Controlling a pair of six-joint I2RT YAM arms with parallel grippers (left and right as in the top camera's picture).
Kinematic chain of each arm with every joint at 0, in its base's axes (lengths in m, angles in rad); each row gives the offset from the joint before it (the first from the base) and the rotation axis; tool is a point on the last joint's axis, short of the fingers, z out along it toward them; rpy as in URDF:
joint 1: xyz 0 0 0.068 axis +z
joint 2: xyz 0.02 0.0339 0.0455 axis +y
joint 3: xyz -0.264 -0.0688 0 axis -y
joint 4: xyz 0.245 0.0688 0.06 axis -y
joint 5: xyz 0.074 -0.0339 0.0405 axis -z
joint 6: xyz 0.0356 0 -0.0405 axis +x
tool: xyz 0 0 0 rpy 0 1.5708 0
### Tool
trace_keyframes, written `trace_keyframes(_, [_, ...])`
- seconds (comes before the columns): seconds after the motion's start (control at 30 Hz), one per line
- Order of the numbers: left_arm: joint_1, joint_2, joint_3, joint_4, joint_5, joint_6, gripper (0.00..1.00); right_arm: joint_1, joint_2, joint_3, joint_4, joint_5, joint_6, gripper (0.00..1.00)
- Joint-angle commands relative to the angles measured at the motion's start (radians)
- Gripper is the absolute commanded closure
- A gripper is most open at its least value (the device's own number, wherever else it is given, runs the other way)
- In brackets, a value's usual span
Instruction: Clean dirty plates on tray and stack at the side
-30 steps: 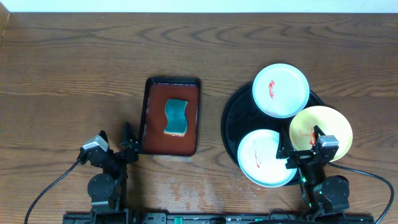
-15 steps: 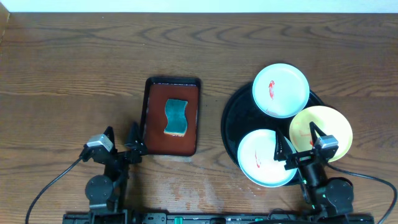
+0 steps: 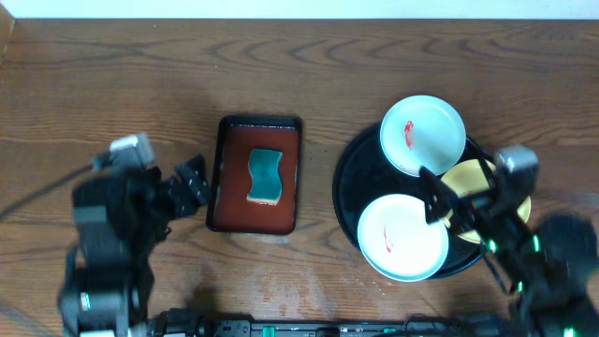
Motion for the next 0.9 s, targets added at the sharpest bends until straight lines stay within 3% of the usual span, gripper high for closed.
trace_keyframes(0.0, [0.002,0.175,0.121,-0.119,0.032,0.074,0.17,0.005,0.179,0.121,-0.06,-0.055,-0.016,0.01])
trace_keyframes(0.17, [-0.008,0.346,0.132,-0.165,0.201,0.035,0.17,0.005,0.37,0.167,-0.094,-0.135,-0.005,0.01])
trace_keyframes(0.3, [-0.095,0.475,0.131,-0.167,0.202,0.074,0.2,0.005,0.451,0.167,-0.127,-0.162,-0.005,0.01])
trace_keyframes(0.57, [-0.33,0.765,0.131,-0.112,-0.083,0.015,0.35,-0.011,0.518,0.167,-0.248,-0.157,-0.006,0.01])
trace_keyframes(0.83, [-0.38,1.014,0.131,0.085,-0.113,0.009,0.58,-0.086,0.526,0.167,-0.433,-0.083,-0.005,0.13])
trace_keyframes(0.87, [-0.38,1.035,0.131,0.101,-0.113,0.009,0.64,-0.094,0.529,0.167,-0.447,-0.083,-0.006,0.15])
